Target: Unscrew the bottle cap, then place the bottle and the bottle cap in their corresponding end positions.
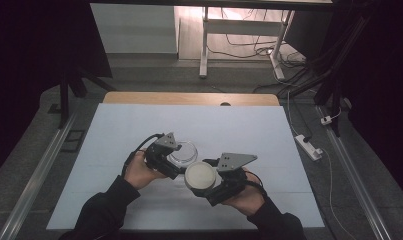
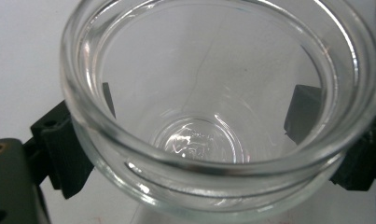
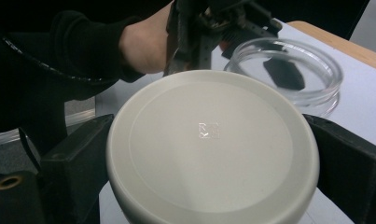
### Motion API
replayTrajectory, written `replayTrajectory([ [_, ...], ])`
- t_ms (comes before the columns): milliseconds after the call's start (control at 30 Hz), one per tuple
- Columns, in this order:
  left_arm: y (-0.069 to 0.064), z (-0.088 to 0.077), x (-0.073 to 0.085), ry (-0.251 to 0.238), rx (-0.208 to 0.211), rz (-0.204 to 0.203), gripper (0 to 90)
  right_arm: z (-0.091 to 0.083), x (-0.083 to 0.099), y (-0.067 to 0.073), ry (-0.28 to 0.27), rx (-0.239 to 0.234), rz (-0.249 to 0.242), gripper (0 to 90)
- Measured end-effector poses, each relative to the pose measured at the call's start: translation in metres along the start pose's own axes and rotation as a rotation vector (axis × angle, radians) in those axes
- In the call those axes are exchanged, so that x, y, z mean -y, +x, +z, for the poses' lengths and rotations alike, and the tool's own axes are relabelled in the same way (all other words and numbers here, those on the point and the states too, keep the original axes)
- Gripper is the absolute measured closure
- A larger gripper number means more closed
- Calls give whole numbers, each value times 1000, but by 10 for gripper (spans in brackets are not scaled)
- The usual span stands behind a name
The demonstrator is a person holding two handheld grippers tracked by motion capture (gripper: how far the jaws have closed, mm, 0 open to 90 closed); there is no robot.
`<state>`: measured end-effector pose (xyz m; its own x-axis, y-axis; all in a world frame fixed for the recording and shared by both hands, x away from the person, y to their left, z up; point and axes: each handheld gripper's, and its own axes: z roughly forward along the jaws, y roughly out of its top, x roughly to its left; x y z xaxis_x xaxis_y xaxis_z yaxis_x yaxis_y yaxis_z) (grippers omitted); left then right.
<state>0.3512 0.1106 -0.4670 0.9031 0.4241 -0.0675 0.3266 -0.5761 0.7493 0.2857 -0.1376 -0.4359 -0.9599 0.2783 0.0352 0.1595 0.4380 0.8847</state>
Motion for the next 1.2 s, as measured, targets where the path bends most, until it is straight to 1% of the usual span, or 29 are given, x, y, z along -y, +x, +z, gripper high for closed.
replayTrajectory([
  [33, 1, 0, -1, 3, -3, 5, 76, 0, 0, 0, 0, 0, 0, 72],
  [67, 2, 0, -1, -3, -5, -1, 76, 0, 1, 0, 2, 0, 2, 72],
  [100, 3, 0, -2, 4, -7, 5, 75, 1, 2, 1, 2, -1, 1, 72],
  [233, 5, 1, -4, -2, -19, 0, 75, 3, 5, 2, 2, -1, 4, 72],
  [333, 7, 2, -6, -9, -23, -6, 75, 6, 7, 3, 5, -4, 1, 72],
  [367, 8, 2, -6, -5, -25, -1, 75, 6, 7, 3, 5, -4, 1, 72],
  [433, 10, 3, -7, -11, -29, -10, 76, 9, 10, 3, 11, -6, -7, 72],
  [467, 11, 3, -8, -8, -31, -4, 76, 9, 10, 3, 11, -6, -7, 72],
  [500, 11, 4, -8, -15, -34, -10, 75, 10, 11, 4, 14, -4, -9, 72],
  [533, 13, 4, -9, -11, -35, -5, 75, 10, 12, 4, 17, -2, -10, 72],
  [567, 13, 5, -9, -16, -37, -12, 76, 11, 13, 4, 18, -3, -8, 72],
  [600, 14, 5, -10, -13, -41, -5, 76, 12, 14, 3, 20, -3, -8, 72],
  [667, 16, 7, -11, -21, -41, -13, 76, 14, 16, 3, 24, 0, -5, 72],
  [733, 17, 8, -11, -18, -45, -7, 75, 16, 18, 2, 27, 2, -5, 72],
  [833, 20, 10, -13, -26, -46, -13, 75, 19, 21, 0, 31, 7, -1, 72],
  [933, 22, 13, -14, -22, -53, -6, 75, 22, 25, -1, 34, 13, 0, 72],
  [1033, 25, 16, -16, -28, -52, -12, 75, 24, 28, -2, 31, 17, 2, 72],
  [1200, 30, 22, -18, -24, -60, -9, 75, 32, 35, -4, 40, 13, -1, 72],
])
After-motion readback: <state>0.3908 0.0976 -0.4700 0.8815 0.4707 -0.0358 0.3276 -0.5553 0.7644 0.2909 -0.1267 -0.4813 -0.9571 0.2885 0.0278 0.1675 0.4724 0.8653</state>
